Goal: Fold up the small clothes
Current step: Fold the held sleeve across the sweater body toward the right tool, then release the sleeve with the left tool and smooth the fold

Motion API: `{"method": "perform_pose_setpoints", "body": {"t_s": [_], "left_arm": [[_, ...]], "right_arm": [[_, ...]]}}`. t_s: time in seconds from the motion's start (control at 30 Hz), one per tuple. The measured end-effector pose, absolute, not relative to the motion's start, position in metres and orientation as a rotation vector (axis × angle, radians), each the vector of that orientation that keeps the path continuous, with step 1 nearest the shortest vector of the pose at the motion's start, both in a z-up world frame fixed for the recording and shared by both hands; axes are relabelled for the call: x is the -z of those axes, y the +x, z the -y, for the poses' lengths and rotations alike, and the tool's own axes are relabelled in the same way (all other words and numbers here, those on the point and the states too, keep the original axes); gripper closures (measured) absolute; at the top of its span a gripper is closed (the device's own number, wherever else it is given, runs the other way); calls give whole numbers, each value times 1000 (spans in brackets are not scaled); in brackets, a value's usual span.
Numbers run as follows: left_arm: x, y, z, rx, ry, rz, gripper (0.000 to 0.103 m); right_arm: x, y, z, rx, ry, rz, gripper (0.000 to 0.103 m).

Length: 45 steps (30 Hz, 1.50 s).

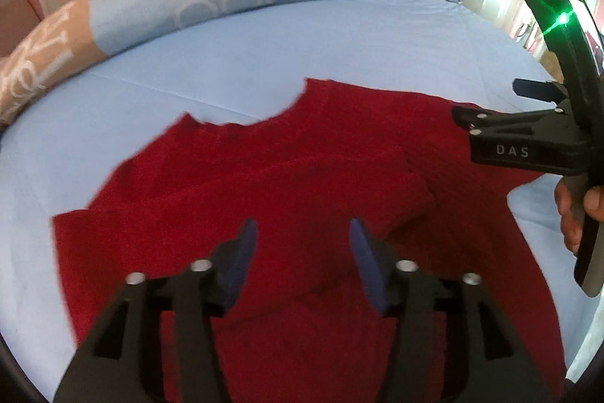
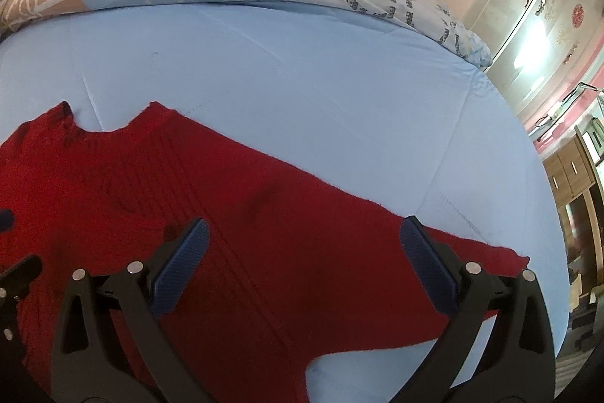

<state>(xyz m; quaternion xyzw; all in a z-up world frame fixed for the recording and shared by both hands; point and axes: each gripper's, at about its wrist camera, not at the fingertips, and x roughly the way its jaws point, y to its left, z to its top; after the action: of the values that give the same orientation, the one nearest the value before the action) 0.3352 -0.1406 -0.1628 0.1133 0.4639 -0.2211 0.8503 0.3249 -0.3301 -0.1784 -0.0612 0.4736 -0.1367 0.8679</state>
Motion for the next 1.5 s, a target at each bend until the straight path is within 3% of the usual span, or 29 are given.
{"method": "perform_pose_setpoints", "body": {"t_s": [0.23, 0.33, 0.5, 0.67, 0.83, 1.2, 1.37, 1.5], "left_arm": [[152, 331, 91, 337, 207, -979, 41], [156, 334, 72, 279, 199, -999, 41], [164, 336, 57, 244, 198, -1010, 41], [169, 339, 53, 231, 213, -1005, 41], [172, 349, 47, 218, 199, -1012, 41], [155, 365, 37, 170, 184, -991, 41], [155, 368, 39, 168, 195, -994, 41], [158, 368, 40, 164, 207, -993, 41]], "right_arm": [[174, 314, 303, 144, -61, -1014, 3], [181, 313, 285, 77, -52, -1041, 11], [208, 322, 270, 24, 0, -1128, 38], [224, 321, 257, 23, -1, -1184, 51], [224, 321, 244, 28, -66, -1180, 94], [139, 308, 257, 175, -213, -829, 97], [197, 317, 308, 252, -90, -1065, 96], [229, 307, 326, 248, -19, -1153, 96]]}}
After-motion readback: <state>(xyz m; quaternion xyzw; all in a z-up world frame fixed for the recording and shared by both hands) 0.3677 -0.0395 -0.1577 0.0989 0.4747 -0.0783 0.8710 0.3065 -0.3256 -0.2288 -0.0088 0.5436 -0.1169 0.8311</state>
